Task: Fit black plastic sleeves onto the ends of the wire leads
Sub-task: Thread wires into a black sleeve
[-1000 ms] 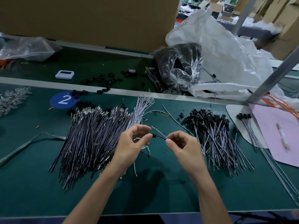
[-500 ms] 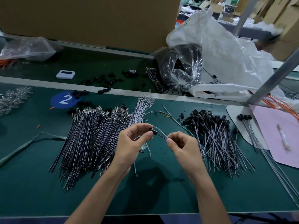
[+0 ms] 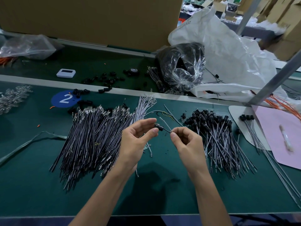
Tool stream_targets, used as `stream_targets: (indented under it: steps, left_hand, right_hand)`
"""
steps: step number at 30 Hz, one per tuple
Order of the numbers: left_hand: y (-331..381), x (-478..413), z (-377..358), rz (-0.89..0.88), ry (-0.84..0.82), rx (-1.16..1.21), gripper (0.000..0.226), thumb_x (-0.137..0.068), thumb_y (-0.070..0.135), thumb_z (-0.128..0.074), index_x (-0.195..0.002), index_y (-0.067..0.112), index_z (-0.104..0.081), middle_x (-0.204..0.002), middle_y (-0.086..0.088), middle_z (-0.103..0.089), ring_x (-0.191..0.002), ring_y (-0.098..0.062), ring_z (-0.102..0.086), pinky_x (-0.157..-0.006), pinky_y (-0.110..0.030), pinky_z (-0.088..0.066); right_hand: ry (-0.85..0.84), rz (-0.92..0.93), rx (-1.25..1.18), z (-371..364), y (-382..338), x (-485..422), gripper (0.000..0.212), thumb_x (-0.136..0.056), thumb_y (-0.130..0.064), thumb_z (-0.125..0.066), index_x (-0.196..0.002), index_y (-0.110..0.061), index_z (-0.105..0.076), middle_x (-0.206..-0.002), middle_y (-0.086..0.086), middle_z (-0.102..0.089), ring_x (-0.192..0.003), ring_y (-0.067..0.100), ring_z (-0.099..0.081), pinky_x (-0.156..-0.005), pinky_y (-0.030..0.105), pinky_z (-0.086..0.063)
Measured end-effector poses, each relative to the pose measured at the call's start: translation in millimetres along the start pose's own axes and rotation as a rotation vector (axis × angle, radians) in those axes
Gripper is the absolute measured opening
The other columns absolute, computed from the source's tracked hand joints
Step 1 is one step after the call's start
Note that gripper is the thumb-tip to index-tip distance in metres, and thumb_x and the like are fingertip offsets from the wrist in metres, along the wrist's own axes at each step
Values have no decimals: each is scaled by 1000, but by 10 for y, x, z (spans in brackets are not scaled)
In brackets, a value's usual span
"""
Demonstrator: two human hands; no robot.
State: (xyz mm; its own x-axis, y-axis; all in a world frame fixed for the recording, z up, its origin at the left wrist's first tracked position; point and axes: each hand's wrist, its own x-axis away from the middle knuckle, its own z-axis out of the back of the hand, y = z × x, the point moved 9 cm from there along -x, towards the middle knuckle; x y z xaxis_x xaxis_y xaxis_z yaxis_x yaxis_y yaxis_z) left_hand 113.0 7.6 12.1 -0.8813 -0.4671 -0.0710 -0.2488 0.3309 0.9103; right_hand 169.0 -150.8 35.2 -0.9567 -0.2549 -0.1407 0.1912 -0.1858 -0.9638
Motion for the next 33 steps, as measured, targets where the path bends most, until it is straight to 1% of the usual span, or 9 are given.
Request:
stream_targets:
  steps: [4, 8, 11, 14, 17, 20, 23, 26, 33]
  left_hand:
    - [25, 9, -61, -16, -10, 26, 27, -70, 13, -75, -97, 9, -74, -95, -8, -76, -91, -17, -71, -83, -27, -57]
    - [37, 14, -67, -18, -16, 28, 21, -72, 4, -76, -88, 17, -77, -91, -3, -76, -88, -12, -71, -79, -19, -54]
    - [-7, 28, -93, 17, -43, 16, 24, -74, -4, -74, -89, 15, -77, -91, -4, -76, -88, -12, -71, -77, -17, -53]
    - [-53, 50, -127, 64, -62, 28, 22, -71, 5, -76, -93, 8, -75, -89, -7, -76, -83, -13, -70, -74, -19, -53]
    - [-63, 64, -109, 81, -51, 27, 25, -69, 16, -75, -94, 11, -75, -81, -2, -74, -70, -9, -65, -69, -18, -53]
    - [-77, 66, -93, 96, -50, 34, 19, -67, 20, -76, -86, 16, -79, -73, -1, -71, -63, -10, -61, -67, -19, -53]
    - [-94, 77, -49, 122, 6, 106, 19, -62, 25, -78, -79, 18, -80, -73, 0, -72, -59, -9, -60, -63, -18, -53]
    - [-109, 78, 50, 142, 101, 186, 17, -61, 25, -77, -75, 15, -80, -74, -2, -73, -58, -8, -60, -60, -17, -53]
    - [-111, 67, 162, 150, 210, 287, 10, -68, 14, -73, -74, 8, -77, -74, -5, -72, -57, -9, -62, -58, -17, -54]
  right_hand:
    - [-11, -6, -13, -54, -10, 24, 21, -90, -2, -64, -77, -18, -66, -63, -14, -62, -60, -1, -53, -61, 14, -44]
    - [7, -10, -22, -8, -38, 19, 19, -90, -5, -65, -77, -18, -67, -65, -12, -63, -62, 1, -55, -62, 16, -45]
    - [-17, -8, -4, -19, -69, 14, 18, -89, -5, -66, -77, -18, -68, -65, -11, -64, -62, 3, -55, -62, 17, -46]
    - [-22, -14, 14, -36, -79, 15, 17, -88, -5, -68, -77, -18, -69, -64, -10, -65, -61, 5, -55, -61, 19, -47]
    - [-24, -49, -28, -45, -66, 21, 17, -86, -2, -70, -75, -16, -70, -62, -6, -66, -55, 6, -57, -55, 18, -45]
    - [-16, -105, -116, -76, -26, 49, 14, -85, -1, -69, -76, -12, -70, -63, -1, -68, -54, 8, -59, -51, 19, -46]
    - [40, -96, -175, -62, -41, 83, 13, -86, -1, -69, -79, -12, -70, -68, -1, -69, -61, 8, -62, -57, 18, -49]
    - [113, -2, -61, 74, -125, 91, 13, -87, -5, -70, -80, -16, -71, -72, -4, -69, -68, 7, -62, -66, 18, -50]
    - [112, 106, 188, 196, -176, 150, 19, -82, -3, -73, -77, -20, -72, -71, -9, -68, -66, 9, -61, -64, 18, -48]
